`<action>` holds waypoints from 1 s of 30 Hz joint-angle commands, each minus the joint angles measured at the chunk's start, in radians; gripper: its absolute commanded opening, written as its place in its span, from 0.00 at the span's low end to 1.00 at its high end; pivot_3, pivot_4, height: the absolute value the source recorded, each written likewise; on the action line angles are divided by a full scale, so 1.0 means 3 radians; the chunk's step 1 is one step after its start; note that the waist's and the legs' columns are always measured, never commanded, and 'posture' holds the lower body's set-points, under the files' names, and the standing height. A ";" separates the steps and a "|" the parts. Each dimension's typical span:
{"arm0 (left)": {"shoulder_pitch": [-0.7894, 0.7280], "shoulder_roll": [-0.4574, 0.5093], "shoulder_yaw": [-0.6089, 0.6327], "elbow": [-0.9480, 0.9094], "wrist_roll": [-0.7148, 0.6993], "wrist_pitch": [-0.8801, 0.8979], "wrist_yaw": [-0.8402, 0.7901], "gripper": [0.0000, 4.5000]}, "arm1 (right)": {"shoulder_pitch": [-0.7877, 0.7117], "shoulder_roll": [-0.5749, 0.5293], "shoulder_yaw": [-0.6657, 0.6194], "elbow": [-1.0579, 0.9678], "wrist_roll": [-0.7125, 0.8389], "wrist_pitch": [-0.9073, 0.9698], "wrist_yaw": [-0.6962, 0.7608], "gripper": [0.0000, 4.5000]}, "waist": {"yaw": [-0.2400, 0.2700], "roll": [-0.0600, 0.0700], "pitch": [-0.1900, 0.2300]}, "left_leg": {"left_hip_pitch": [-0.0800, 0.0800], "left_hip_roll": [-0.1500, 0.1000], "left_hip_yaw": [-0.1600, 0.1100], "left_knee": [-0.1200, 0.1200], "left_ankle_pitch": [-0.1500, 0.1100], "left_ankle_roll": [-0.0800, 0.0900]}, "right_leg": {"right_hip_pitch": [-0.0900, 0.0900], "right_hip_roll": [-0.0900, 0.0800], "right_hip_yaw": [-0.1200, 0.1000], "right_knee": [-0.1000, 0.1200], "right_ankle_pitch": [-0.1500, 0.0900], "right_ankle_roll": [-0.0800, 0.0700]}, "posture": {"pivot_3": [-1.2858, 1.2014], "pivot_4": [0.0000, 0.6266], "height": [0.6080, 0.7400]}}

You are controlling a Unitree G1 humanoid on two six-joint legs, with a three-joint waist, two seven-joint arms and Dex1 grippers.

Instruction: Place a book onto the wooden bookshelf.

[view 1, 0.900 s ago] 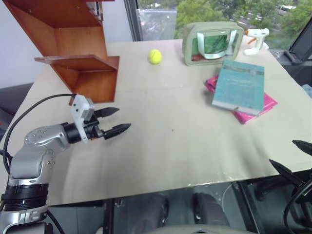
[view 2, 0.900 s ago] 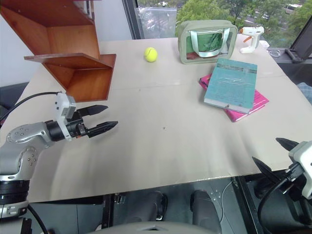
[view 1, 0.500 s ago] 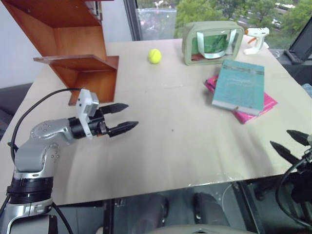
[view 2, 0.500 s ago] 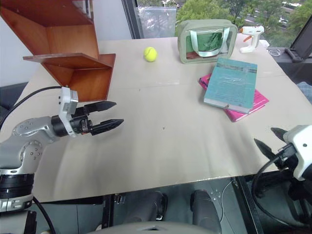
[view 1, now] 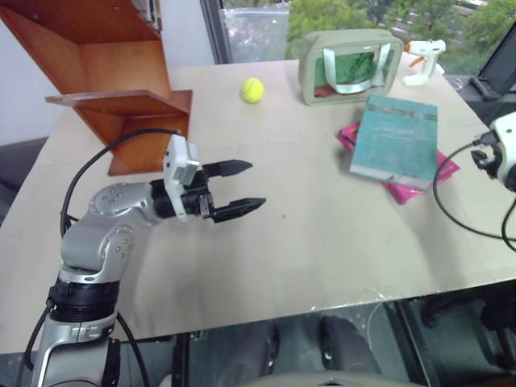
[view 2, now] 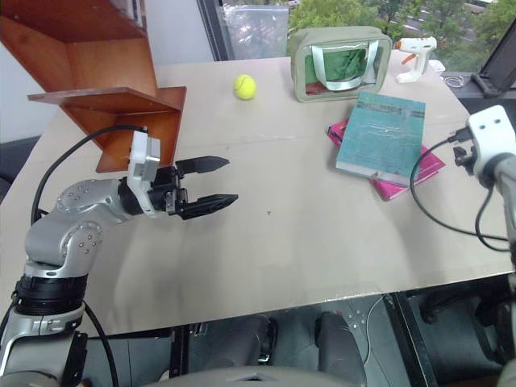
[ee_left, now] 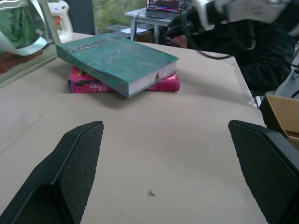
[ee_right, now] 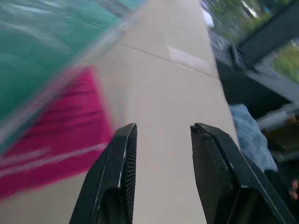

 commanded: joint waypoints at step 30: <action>0.0333 -0.0038 0.0126 -0.0368 -0.0090 -0.0032 0.0343 1.00 | -0.0983 0.0414 -0.0016 0.2211 -0.0359 -0.1630 0.0049 0.02 | -0.0097 0.0003 -0.0001 | -0.0028 -0.0003 0.0000 0.0013 0.0000 0.0000 | -0.0028 0.0008 0.0004 0.0015 0.0002 0.0000 | 0.52 0.24 1.00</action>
